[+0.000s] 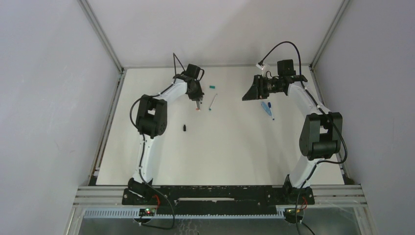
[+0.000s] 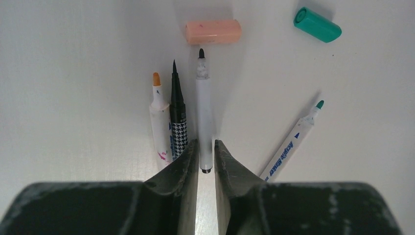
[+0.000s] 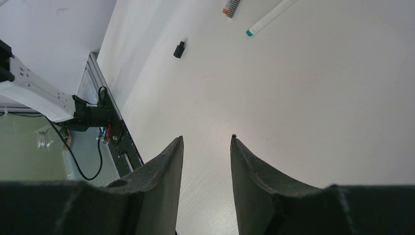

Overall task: Insert the pens into the pen caps
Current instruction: Move the pen to the center of the board.

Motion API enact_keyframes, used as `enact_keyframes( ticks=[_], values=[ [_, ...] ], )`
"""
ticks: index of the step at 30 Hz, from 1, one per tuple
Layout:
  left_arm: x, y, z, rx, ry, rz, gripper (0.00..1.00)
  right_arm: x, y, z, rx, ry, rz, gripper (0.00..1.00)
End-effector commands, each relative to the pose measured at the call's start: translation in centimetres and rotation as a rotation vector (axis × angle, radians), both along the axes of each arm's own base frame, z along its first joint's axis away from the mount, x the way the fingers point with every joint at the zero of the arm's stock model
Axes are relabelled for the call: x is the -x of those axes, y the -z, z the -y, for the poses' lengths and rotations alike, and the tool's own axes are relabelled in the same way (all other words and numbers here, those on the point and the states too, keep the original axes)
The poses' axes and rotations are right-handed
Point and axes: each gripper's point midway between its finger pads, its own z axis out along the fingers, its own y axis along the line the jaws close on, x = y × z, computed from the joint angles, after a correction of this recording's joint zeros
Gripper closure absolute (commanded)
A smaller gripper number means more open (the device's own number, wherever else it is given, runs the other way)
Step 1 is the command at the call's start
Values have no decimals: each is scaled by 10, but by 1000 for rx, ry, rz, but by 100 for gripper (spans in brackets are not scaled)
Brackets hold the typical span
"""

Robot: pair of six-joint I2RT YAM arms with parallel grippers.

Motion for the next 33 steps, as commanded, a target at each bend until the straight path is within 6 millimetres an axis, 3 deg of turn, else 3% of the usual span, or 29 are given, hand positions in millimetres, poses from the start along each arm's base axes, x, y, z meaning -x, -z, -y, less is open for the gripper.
enact_keyframes(
  ticks=[1, 9, 13, 16, 25, 30, 33],
  values=[
    [-5, -10, 4, 5, 11, 0, 79, 0, -25, 0, -22, -2, 71, 53],
    [10, -14, 7, -12, 44, -20, 86, 1, -27, 1, -26, -3, 75, 53],
    [31, -20, 12, 3, 86, -44, 87, 2, -28, 1, -26, -4, 79, 53],
    [55, -23, 14, -6, 133, -57, 87, 3, -29, 1, -27, -3, 85, 53],
    [160, -18, 9, 12, 257, -107, 88, 10, -27, -1, -32, -12, 85, 53],
    [205, -12, 14, 40, 328, -133, 87, 16, -28, -8, -28, -32, 92, 53],
    [222, -9, 8, 19, 323, -130, 86, 22, -25, -14, -19, -48, 96, 53]
  ],
)
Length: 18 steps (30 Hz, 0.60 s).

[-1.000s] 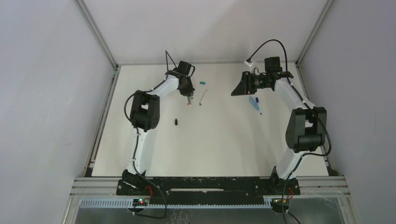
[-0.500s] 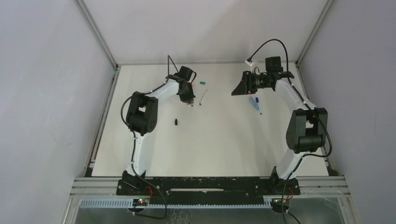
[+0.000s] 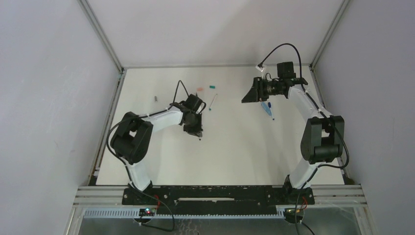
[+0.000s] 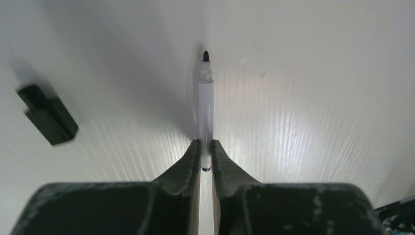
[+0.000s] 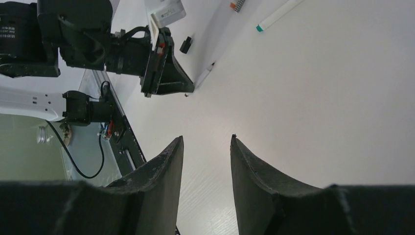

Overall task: Insert the pens into the pen caps
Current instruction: Move the pen to the center of the board.

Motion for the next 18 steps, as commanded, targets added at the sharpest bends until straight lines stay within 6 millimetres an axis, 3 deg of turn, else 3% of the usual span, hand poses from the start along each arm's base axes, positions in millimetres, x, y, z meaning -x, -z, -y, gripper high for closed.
enact_keyframes(
  ticks=[1, 8, 11, 18],
  values=[
    [16, -12, 1, 32, 27, 68, 84, 12, -20, -11, -8, -36, 79, 53],
    [15, -20, -9, -7, -27, 130, 72, 28, -12, -20, 8, -66, 84, 52],
    [6, -21, -12, -62, -45, 152, 65, 32, -12, -21, 8, -71, 87, 52],
    [-7, -18, -4, -100, -46, 154, 62, 41, -11, -20, 9, -71, 100, 52]
  ],
)
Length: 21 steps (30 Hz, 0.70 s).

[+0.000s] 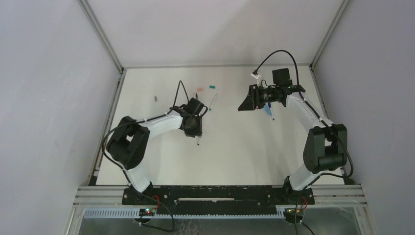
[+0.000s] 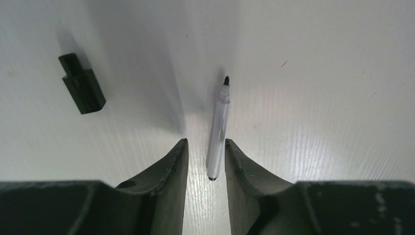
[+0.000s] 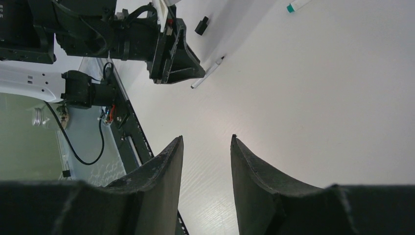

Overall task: Insert the pens into the pen caps
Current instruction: Move the pen to the center of the board.

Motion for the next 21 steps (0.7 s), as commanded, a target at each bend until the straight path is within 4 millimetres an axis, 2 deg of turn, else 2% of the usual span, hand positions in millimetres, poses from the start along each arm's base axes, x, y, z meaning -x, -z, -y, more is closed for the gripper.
enact_keyframes(
  ticks=[1, 5, 9, 18, 21],
  values=[
    [-25, -15, 13, -8, -12, 63, 62, 5, -14, 1, -4, -8, 87, 52],
    [-34, -18, 19, -20, -8, 70, 63, 7, -15, 1, -4, -7, 93, 52],
    [-34, -6, 14, -82, -7, 30, 66, 8, -17, 1, -5, -7, 99, 52],
    [-22, 11, 15, -127, 23, -28, 77, 11, -19, 0, -9, -9, 106, 52],
    [-17, 15, 17, -142, 46, -51, 87, 13, -20, -1, -9, -13, 109, 52]
  ],
)
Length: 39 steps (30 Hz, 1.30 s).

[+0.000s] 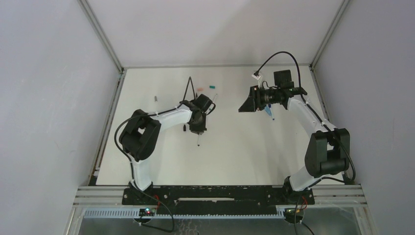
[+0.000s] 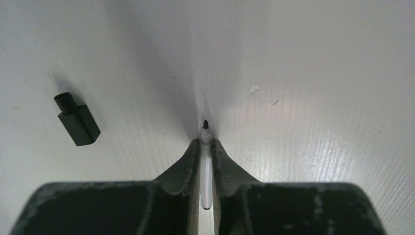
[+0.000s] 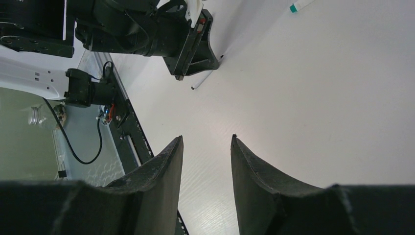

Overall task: Insert the pens into the pen caps
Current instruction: Move the pen to the center of the board, then pick up the pen from the center of the board.

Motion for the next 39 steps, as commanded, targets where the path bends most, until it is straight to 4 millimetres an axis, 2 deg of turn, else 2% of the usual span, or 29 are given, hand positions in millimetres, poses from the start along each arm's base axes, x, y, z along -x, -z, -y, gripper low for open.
enact_keyframes(
  ticks=[1, 3, 5, 8, 11, 15, 19, 20, 24, 28, 31, 39],
  values=[
    [7, 7, 4, -43, 42, -43, 87, 3, -16, -3, -6, -17, 86, 52],
    [10, 9, 5, -46, 46, -50, 90, 5, -16, -3, -5, -21, 91, 52],
    [12, 9, 6, -37, 49, -44, 98, 9, -16, -4, -4, -29, 96, 52],
    [6, -3, 9, -6, 42, 3, 100, 17, -15, -8, -8, -60, 113, 52],
    [-6, -36, 20, 85, 23, 106, 100, 26, -14, -14, -16, -89, 155, 52],
    [-16, -93, 36, 282, -14, 276, 100, 38, -17, -22, -66, -121, 163, 50],
    [-10, -153, 54, 548, -11, 425, 100, 47, -30, -33, -175, -148, 93, 48],
    [-9, -161, 57, 598, -17, 450, 100, 49, -34, -36, -205, -159, 69, 48],
    [4, -225, 70, 894, -3, 591, 100, 61, -53, -54, -306, -225, -8, 44],
    [14, -256, 66, 1052, -32, 688, 100, 70, -72, -67, -365, -263, -76, 40],
    [20, -271, 66, 1110, -36, 730, 100, 75, -83, -74, -395, -276, -120, 38],
    [27, -309, 72, 1241, -42, 783, 100, 79, -84, -91, -391, -289, -120, 37]
  ],
)
